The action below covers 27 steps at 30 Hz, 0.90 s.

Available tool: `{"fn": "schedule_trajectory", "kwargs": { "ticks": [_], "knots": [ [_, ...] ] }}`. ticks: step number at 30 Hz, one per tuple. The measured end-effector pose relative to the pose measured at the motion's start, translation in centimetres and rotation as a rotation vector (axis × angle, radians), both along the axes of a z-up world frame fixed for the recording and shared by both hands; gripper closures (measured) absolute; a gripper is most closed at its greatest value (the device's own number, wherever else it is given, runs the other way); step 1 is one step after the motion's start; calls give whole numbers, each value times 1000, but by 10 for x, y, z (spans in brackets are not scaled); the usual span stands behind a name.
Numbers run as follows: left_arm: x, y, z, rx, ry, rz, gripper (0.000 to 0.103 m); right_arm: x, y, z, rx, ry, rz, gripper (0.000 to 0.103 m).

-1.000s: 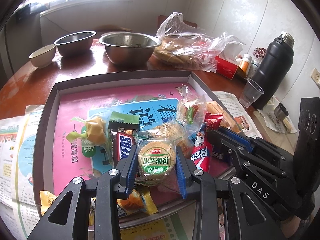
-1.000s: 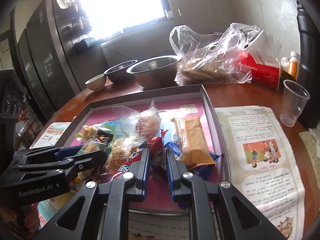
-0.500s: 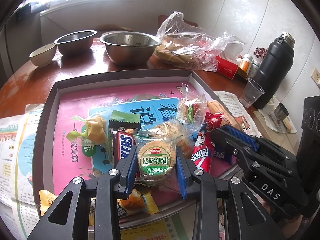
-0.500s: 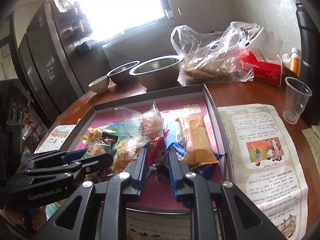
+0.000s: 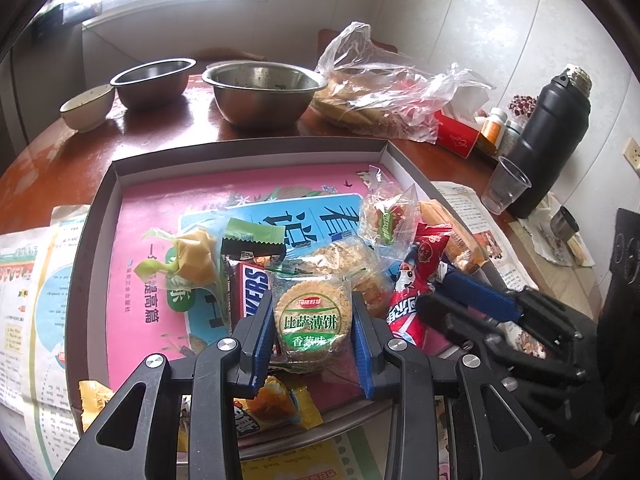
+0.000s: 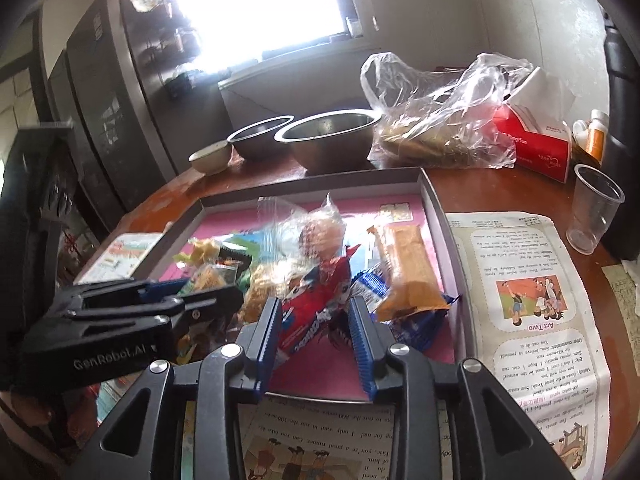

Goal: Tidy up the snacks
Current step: 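Lower both held snacks into the tray and open both tools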

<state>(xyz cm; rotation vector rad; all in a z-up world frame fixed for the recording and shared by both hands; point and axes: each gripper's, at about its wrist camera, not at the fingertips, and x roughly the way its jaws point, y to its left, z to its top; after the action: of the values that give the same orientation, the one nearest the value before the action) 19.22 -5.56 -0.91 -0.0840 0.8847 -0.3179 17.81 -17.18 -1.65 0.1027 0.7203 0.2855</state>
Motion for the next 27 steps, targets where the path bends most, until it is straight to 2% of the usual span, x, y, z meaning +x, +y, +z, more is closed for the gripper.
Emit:
{"fn": "schedule_trajectory", "kwargs": {
  "ticks": [11,19,27],
  "knots": [
    [2,1,-1,3,2,9,67,8,12,-5,-46,4,17,69],
    [3,4,-2,0,4,22,67,20,13,-8,-28,26,31,69],
    [2,4,-2,-8,10,21,67,15,12,-7,-15,15,34,69]
  ]
}}
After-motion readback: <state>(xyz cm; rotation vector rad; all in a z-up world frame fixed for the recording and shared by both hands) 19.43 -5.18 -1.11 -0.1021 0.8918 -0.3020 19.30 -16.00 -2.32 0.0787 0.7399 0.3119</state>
